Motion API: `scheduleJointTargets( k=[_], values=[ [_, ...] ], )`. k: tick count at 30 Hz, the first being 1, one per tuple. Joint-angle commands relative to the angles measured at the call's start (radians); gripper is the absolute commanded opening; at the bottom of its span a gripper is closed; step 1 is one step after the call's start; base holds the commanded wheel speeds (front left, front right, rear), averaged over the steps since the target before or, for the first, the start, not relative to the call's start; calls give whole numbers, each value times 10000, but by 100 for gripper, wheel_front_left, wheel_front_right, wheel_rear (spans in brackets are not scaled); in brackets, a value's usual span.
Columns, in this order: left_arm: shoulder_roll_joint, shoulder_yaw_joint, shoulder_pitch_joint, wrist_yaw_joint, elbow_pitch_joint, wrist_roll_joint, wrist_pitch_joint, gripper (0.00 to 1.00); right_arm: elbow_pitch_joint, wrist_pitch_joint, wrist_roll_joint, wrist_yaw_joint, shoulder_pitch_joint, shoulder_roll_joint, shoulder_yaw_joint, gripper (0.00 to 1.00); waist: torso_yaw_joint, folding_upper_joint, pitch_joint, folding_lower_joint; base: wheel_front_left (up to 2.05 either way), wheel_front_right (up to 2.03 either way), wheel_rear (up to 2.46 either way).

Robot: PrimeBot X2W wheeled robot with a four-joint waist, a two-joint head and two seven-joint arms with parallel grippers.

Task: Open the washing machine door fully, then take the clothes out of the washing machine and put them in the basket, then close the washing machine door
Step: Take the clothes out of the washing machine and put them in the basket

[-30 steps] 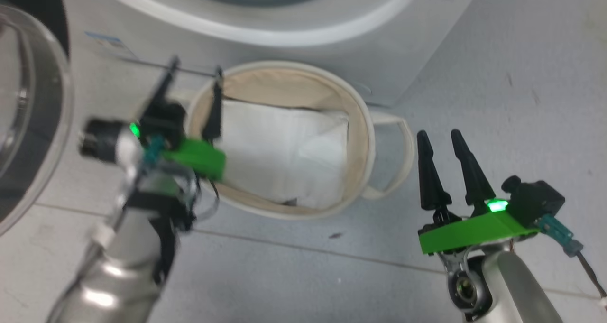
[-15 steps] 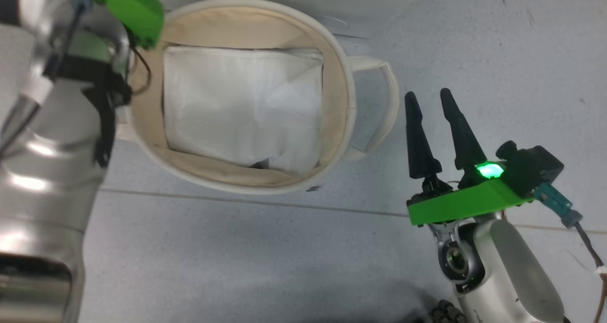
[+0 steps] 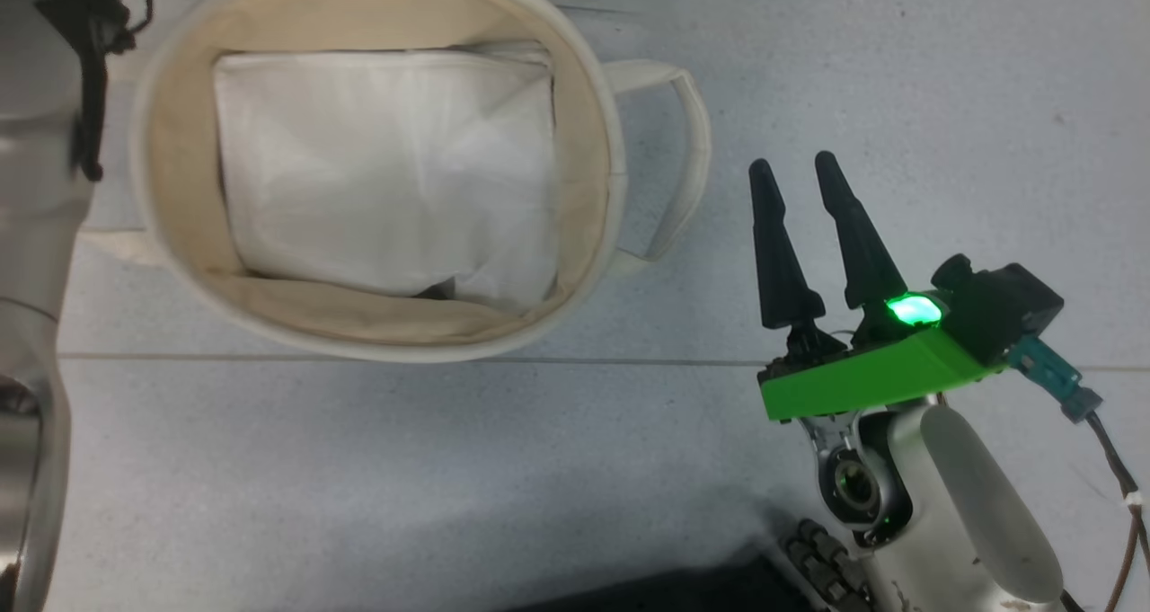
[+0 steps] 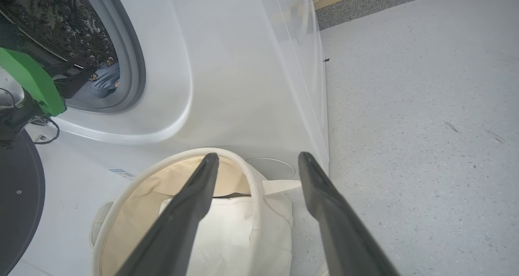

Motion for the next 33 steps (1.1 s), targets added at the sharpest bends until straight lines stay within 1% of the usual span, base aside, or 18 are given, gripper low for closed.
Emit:
scheduleJointTargets(
  k=[1, 6, 13, 19, 23, 24, 25, 28, 33],
  values=[
    [476, -75, -659, 171, 24, 218, 2, 100, -387, -120, 113, 4, 96, 41, 261, 100, -232, 0, 258, -1, 0, 0, 0],
    [442, -377, -1162, 263, 554, 441, -205, 100, -433, -120, 252, 4, 50, 41, 432, 100, -426, 0, 408, -1, 0, 0, 0],
    [730, -817, -1672, 696, 1422, 891, -135, 100, -580, -120, 343, 4, -28, 41, 520, 100, -589, 0, 562, -1, 0, 0, 0],
    [865, -971, -2000, 649, 1809, 897, -342, 100, -632, -120, 272, 4, -64, 41, 489, 100, -643, 0, 754, -1, 0, 0, 0],
    [835, -1008, -2072, 468, 1987, 773, -515, 100, -665, -120, 231, 4, -81, 41, 511, 100, -636, 0, 850, -1, 0, 0, 0],
    [801, -1009, -2071, 389, 2021, 723, -569, 88, -669, -120, 213, 4, -84, 41, 512, 100, -628, 0, 865, -1, 0, 0, 0],
    [768, -989, -2072, 298, 2045, 648, -648, 0, -671, -120, 194, 4, -86, 41, 507, 100, -617, 0, 876, -1, 0, 0, 0],
    [688, -979, -2073, 185, 2091, 506, -954, 0, -671, -120, 132, 4, -97, 41, 471, 100, -566, 0, 890, -1, 0, 0, 0],
    [542, -900, -1978, 263, 2098, 272, -1554, 0, -648, -120, 10, 4, -114, 41, 438, 100, -442, 0, 772, -1, 0, 0, 0]
  ],
)
